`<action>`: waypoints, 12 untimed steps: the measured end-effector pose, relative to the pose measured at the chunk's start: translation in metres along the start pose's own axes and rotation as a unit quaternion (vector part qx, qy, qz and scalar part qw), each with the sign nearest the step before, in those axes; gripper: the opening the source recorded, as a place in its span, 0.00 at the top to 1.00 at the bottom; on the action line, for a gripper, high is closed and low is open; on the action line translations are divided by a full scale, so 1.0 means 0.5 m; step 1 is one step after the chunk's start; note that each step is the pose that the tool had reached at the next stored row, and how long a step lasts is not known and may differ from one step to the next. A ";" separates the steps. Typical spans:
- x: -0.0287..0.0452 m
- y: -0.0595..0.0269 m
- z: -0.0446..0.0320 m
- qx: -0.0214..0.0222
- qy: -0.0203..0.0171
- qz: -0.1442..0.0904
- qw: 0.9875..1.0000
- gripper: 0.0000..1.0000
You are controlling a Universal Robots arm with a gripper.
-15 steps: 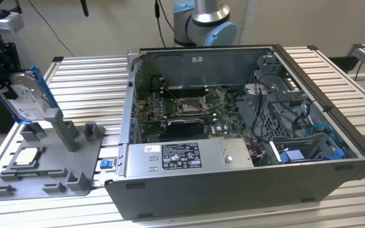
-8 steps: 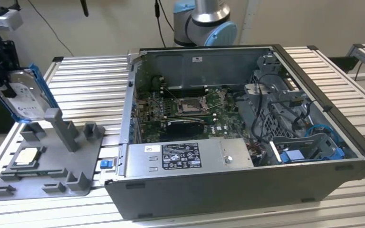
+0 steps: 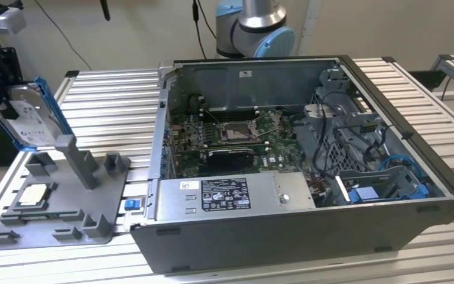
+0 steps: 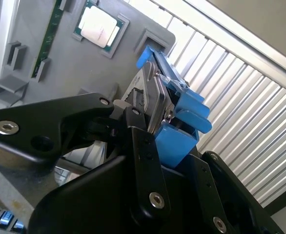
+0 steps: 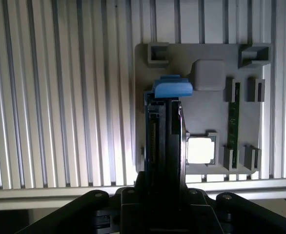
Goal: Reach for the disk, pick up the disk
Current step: 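Pick up the disk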
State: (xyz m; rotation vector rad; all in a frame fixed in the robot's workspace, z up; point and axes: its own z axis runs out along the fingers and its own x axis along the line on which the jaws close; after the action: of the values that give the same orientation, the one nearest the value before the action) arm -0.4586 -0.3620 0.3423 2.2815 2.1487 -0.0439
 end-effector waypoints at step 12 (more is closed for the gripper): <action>0.000 0.000 -0.016 0.000 0.000 0.000 1.000 1.00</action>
State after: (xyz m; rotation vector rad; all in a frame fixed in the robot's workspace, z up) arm -0.4586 -0.3620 0.3502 2.2815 2.1487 -0.0439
